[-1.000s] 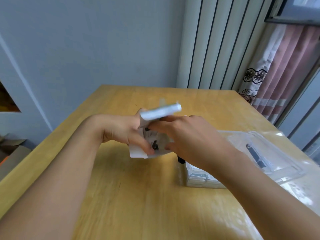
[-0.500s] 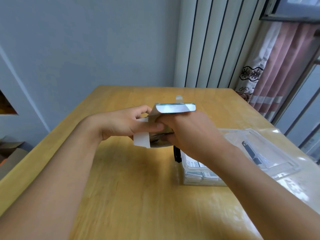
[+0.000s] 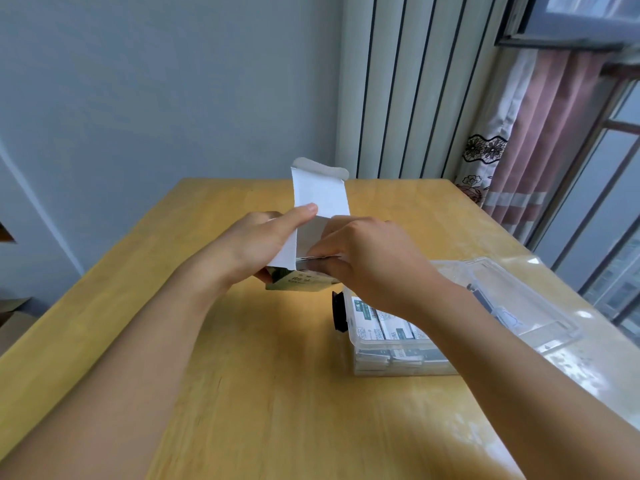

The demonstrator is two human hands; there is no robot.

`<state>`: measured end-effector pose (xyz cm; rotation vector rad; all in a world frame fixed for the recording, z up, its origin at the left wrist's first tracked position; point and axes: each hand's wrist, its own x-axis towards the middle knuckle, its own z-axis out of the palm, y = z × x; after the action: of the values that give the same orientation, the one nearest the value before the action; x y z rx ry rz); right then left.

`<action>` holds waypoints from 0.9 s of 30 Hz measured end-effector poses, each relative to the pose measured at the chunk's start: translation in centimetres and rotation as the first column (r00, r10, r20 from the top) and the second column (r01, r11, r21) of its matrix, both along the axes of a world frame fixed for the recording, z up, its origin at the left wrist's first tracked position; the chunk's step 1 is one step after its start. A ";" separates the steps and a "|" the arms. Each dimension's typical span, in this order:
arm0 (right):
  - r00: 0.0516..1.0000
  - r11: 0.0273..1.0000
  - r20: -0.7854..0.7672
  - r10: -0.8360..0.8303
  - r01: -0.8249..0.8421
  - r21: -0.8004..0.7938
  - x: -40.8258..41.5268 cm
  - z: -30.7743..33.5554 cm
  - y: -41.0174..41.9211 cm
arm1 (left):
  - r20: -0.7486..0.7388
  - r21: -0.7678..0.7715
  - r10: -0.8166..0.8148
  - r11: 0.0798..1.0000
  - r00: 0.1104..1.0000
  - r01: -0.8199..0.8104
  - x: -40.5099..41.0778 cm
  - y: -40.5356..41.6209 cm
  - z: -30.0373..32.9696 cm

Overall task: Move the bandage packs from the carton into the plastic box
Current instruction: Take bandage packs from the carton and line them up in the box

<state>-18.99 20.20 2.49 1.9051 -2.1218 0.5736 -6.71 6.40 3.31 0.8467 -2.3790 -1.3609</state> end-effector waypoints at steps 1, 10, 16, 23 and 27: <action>1.000 1.000 0.003 0.008 -0.008 -0.001 -0.1 0.0 0.0 | -0.009 -0.001 -0.001 1.000 1.000 0.001 -0.1 0.1 -0.1; 0.918 0.989 0.386 0.090 -0.129 0.076 -1.5 1.8 1.2 | -0.048 0.082 -0.173 0.981 0.984 0.176 2.4 -2.2 0.0; 0.749 0.982 0.645 0.151 -0.189 -0.010 -4.1 3.7 3.2 | -0.107 0.131 -0.202 0.968 0.974 0.215 3.3 -3.1 -0.3; 0.634 1.000 0.774 0.013 -0.015 -0.005 -5.0 3.3 3.3 | 0.192 0.131 -0.080 0.990 0.978 0.056 2.4 -3.6 -1.9; 0.646 0.999 0.763 -0.020 -0.009 0.033 -4.7 3.4 3.5 | 0.140 0.157 -0.120 0.983 0.983 0.098 2.3 -3.4 -2.0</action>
<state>-23.72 23.68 5.84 1.8502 -2.5930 1.5995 -4.40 2.97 1.29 0.8977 -2.4931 -1.5876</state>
